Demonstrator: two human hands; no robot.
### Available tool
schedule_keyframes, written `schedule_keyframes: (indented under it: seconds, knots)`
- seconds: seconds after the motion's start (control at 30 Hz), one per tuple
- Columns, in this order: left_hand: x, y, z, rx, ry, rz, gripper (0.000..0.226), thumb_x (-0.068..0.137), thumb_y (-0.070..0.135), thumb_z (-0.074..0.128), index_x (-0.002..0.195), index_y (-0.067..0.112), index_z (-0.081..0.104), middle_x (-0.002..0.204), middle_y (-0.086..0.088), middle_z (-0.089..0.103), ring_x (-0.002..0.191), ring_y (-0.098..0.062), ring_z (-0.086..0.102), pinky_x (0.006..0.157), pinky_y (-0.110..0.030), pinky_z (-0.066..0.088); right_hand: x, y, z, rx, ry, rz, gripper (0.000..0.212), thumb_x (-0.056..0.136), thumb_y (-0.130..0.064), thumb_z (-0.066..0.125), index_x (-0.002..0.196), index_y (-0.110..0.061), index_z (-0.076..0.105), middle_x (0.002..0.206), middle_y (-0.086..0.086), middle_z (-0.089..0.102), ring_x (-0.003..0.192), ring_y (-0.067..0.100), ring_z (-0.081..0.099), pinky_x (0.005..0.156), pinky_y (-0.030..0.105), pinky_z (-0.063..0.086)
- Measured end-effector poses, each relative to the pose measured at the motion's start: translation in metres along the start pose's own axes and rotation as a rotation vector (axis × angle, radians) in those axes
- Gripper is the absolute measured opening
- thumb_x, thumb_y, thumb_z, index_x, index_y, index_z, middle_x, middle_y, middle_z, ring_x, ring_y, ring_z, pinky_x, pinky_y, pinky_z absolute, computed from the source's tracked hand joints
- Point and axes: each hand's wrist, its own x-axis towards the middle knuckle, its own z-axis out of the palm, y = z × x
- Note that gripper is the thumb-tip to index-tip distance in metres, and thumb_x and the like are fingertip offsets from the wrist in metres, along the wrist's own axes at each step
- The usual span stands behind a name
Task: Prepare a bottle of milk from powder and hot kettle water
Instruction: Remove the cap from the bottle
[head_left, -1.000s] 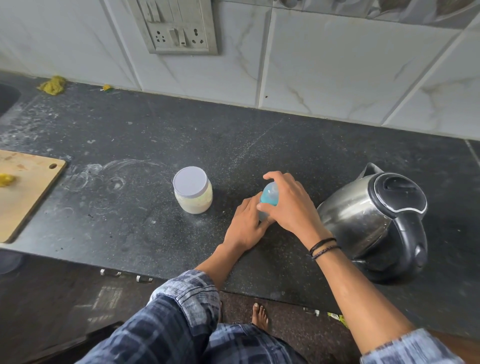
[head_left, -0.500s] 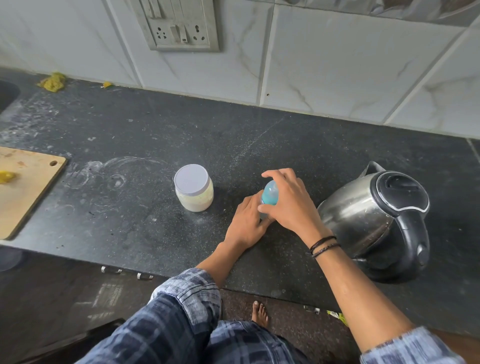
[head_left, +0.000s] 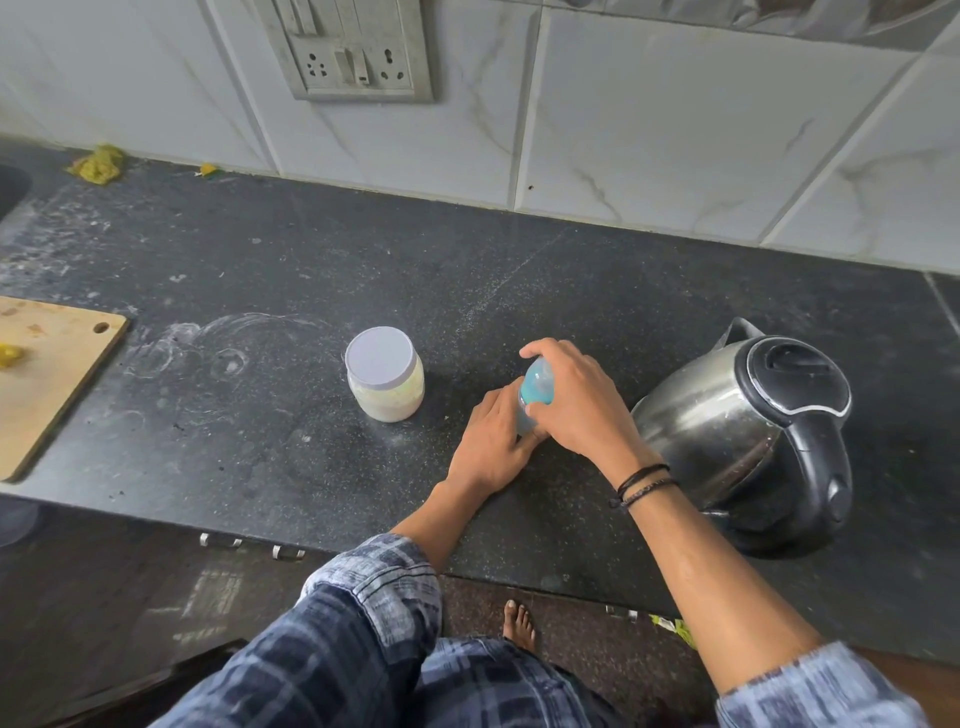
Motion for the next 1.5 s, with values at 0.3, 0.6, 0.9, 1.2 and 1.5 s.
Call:
schedule_keyframes:
  seconds: [0.3,0.6,0.9,1.2,1.5]
  knots:
    - [0.0,0.0,0.001,0.005,-0.001,0.001,0.068,0.097,0.065,0.041,0.152,0.025,0.038,0.15,0.001,0.052,0.132,-0.02,0.043,0.109,-0.041,0.037,-0.001,0.0,0.001,0.004,0.011,0.002,0.063,0.085,-0.017,0.083,0.139,-0.026,0.053,0.134,0.0,0.053,0.12,0.026,0.055,0.091,0.037,0.05]
    - [-0.001,0.003,-0.002,0.003,-0.001,-0.001,0.071,0.095,0.066,0.041,0.152,0.022,0.04,0.147,-0.001,0.055,0.13,-0.021,0.043,0.108,-0.041,0.037,0.003,0.001,0.0,0.01,-0.021,-0.006,0.066,0.085,-0.003,0.079,0.139,-0.028,0.052,0.129,0.001,0.057,0.117,0.024,0.055,0.088,0.035,0.051]
    - [-0.001,0.005,-0.004,0.041,0.018,0.019,0.062,0.102,0.05,0.06,0.152,0.017,0.042,0.148,0.0,0.054,0.129,-0.022,0.045,0.109,-0.039,0.036,0.009,0.007,-0.024,0.223,-0.004,0.051,0.063,0.076,-0.005,0.079,0.129,-0.032,0.059,0.124,-0.009,0.06,0.109,0.017,0.058,0.085,0.029,0.043]
    - [-0.001,0.005,-0.005,0.039,0.016,-0.001,0.063,0.101,0.049,0.062,0.152,0.017,0.042,0.15,0.0,0.053,0.132,-0.022,0.045,0.112,-0.038,0.034,0.032,0.036,-0.035,0.176,0.206,0.201,0.059,0.08,-0.011,0.084,0.133,-0.023,0.06,0.131,0.006,0.059,0.115,0.029,0.059,0.085,0.029,0.039]
    - [-0.001,0.004,-0.003,0.023,0.025,0.002,0.064,0.101,0.052,0.061,0.151,0.016,0.043,0.149,-0.001,0.054,0.132,-0.023,0.045,0.112,-0.04,0.035,0.047,0.054,0.001,0.041,0.127,0.283,0.052,0.084,-0.002,0.078,0.131,-0.016,0.061,0.129,0.014,0.059,0.115,0.04,0.059,0.092,0.04,0.044]
